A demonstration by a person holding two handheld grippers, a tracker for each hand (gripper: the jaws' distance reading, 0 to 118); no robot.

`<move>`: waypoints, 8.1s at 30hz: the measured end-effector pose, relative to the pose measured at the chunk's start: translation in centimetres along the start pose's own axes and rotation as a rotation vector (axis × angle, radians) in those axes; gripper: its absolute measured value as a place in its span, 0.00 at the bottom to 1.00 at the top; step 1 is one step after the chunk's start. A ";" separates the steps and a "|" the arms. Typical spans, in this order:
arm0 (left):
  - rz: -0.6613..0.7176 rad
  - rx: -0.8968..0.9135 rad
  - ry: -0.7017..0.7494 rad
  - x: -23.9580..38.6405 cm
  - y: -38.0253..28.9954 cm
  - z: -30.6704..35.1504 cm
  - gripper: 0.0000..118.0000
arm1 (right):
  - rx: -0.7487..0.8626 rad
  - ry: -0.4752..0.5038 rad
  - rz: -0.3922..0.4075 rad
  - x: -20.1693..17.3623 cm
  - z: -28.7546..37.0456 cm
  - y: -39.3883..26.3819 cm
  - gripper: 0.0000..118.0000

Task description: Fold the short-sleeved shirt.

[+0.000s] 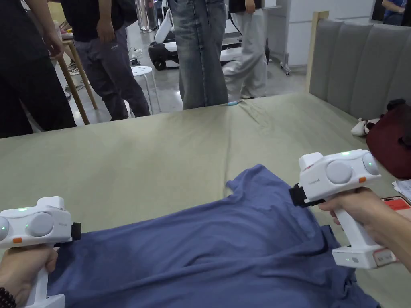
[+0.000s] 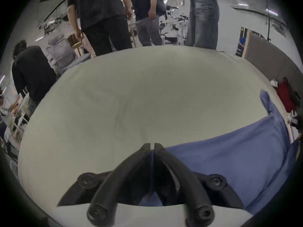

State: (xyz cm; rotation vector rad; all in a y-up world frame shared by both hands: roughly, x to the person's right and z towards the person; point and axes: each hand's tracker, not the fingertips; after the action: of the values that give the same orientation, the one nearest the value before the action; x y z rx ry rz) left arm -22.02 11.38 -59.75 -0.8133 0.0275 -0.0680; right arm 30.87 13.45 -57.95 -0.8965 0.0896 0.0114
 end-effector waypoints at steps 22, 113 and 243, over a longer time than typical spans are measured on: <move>-0.002 0.043 -0.034 -2.4 -0.9 4.1 0.02 | -0.076 -0.096 0.085 -0.3 -6.6 5.4 0.00; 0.610 0.177 -0.431 -16.3 -18.5 13.6 0.13 | 0.107 -0.025 0.042 -4.2 17.8 -17.2 0.00; 0.136 -0.062 -0.619 10.5 -10.5 17.1 0.14 | 0.211 0.143 0.042 -9.1 19.7 -20.8 0.00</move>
State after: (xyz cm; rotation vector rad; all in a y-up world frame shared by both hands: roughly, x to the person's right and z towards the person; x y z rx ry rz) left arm -11.24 15.83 -40.30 -0.8648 -0.5013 0.3159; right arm 24.18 16.03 -28.74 -0.6832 0.2384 -0.0226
